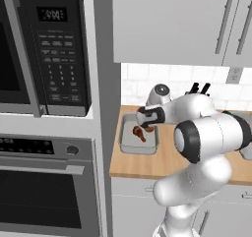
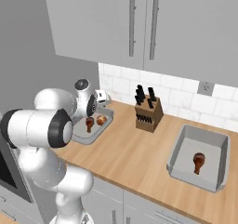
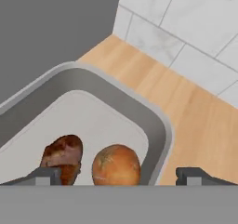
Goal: Place one onion and one chicken drumstick in each tupperware on the nearby counter, to pack two identical lunches.
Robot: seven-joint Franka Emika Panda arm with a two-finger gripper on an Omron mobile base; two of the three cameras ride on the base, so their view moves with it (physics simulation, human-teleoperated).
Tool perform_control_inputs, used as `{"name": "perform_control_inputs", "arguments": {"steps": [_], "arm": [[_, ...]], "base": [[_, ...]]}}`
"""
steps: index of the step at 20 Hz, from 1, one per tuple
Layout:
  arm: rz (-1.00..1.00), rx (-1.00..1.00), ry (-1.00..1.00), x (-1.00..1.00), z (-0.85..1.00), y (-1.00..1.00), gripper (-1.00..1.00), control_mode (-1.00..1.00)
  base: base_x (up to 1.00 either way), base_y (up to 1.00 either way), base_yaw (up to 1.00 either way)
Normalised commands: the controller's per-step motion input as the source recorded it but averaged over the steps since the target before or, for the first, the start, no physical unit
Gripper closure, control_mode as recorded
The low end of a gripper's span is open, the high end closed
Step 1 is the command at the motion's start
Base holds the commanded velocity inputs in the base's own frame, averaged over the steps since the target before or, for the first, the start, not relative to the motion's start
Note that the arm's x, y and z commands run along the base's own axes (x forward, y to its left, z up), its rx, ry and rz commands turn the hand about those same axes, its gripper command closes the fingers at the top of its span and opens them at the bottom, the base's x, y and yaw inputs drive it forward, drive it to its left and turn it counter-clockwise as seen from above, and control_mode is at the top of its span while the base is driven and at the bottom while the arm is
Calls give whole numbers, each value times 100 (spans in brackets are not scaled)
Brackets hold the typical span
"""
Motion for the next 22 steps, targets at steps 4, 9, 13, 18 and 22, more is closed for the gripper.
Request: {"name": "perform_control_inputs", "arguments": {"steps": [4,9,13,18,22], "arm": [[0,0,-2,-100,22,-1,-100,-100],[-6,0,2,-82,64,-10,-100,-100],[-5,2,26,-60,100,-31,-100,-100],[-11,6,25,-85,52,-28,-100,-100],[-9,9,-8,-100,-1,-1,-100,-100]], "base": [[0,0,0],[0,0,0],[0,0,0],[0,0,0],[0,0,0]]}}
